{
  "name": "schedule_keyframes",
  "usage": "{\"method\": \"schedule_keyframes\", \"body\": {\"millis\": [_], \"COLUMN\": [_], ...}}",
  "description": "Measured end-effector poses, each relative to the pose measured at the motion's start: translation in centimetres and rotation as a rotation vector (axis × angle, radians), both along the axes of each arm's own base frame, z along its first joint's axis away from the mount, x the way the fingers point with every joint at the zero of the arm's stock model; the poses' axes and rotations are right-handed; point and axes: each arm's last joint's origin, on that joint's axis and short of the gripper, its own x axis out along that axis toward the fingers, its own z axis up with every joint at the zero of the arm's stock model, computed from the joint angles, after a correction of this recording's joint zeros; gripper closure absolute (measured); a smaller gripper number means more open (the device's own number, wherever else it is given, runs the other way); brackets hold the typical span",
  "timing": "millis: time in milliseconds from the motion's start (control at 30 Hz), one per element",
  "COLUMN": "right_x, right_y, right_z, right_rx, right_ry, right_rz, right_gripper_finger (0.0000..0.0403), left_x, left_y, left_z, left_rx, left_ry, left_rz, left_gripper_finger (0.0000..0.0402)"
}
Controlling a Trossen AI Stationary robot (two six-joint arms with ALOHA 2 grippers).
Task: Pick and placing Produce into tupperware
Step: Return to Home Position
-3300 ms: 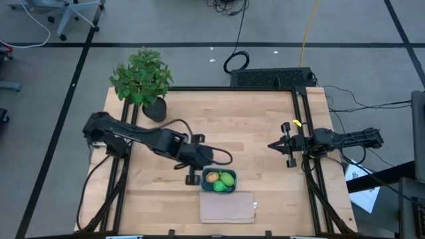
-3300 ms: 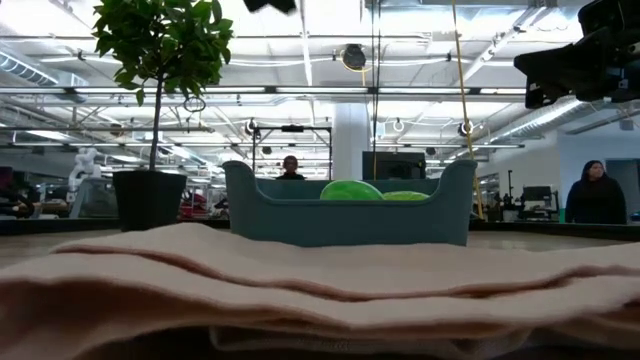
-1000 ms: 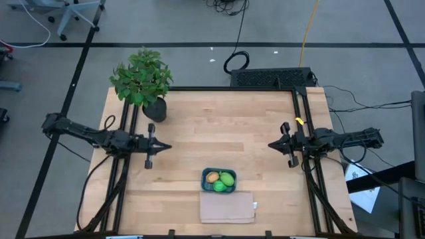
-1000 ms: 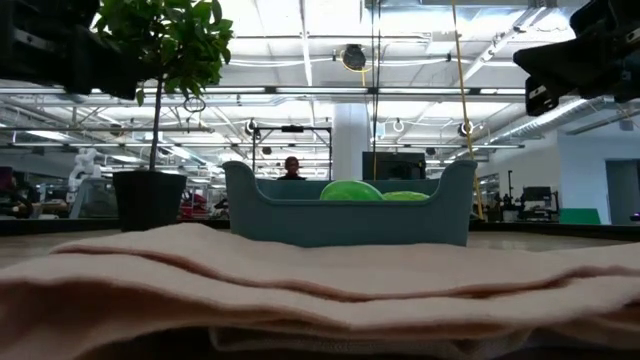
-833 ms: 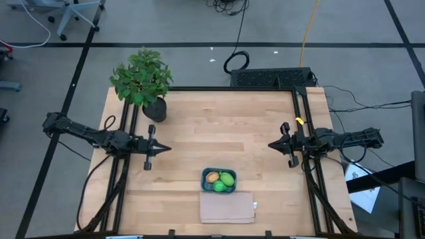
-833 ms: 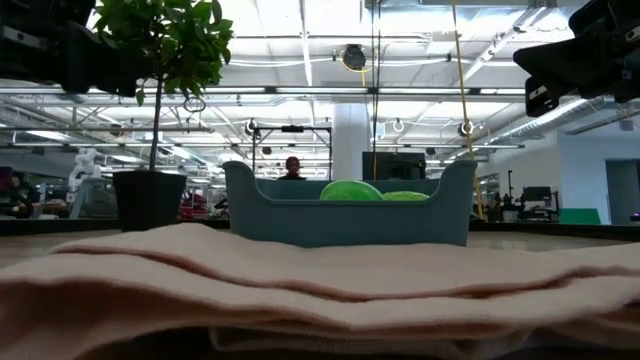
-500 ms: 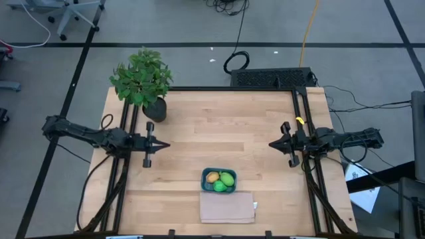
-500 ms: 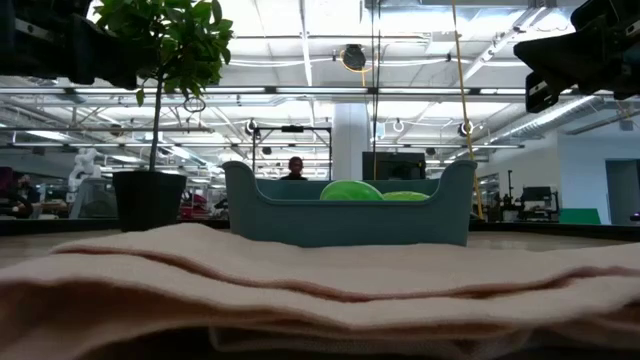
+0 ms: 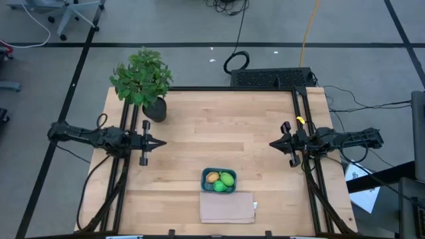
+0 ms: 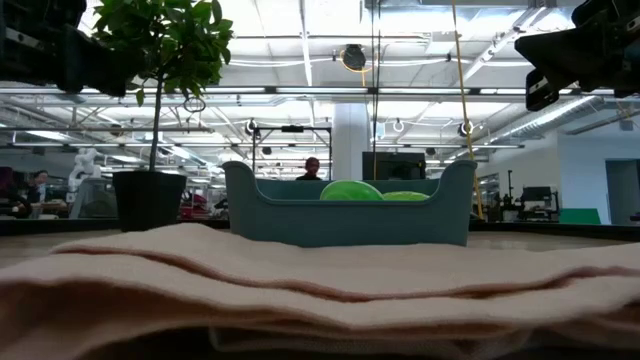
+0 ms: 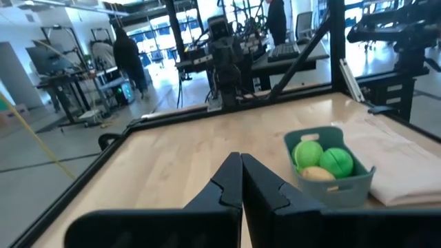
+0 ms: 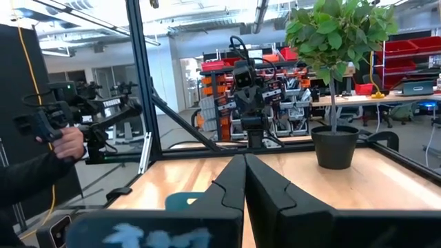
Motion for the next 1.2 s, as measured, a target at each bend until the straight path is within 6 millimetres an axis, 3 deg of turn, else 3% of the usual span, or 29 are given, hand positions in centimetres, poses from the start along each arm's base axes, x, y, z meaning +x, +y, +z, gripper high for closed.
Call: {"method": "schedule_keyframes", "body": {"millis": [533, 1200], "right_x": [0.0, 0.0], "right_y": [0.0, 0.0], "right_z": [-0.1, 0.2], "right_rx": [0.014, -0.056], "right_ry": [0.01, -0.029], "right_rz": [0.003, -0.015], "right_gripper_finger": [0.0403, 0.0403], "left_x": [-1.4, -1.4], "left_y": [0.2, 0.2], "left_z": [-0.5, -0.8], "left_rx": [0.01, -0.079], "left_ry": [0.019, 0.049], "left_rz": [-0.029, -0.037], "left_gripper_finger": [0.0402, 0.0401]}}
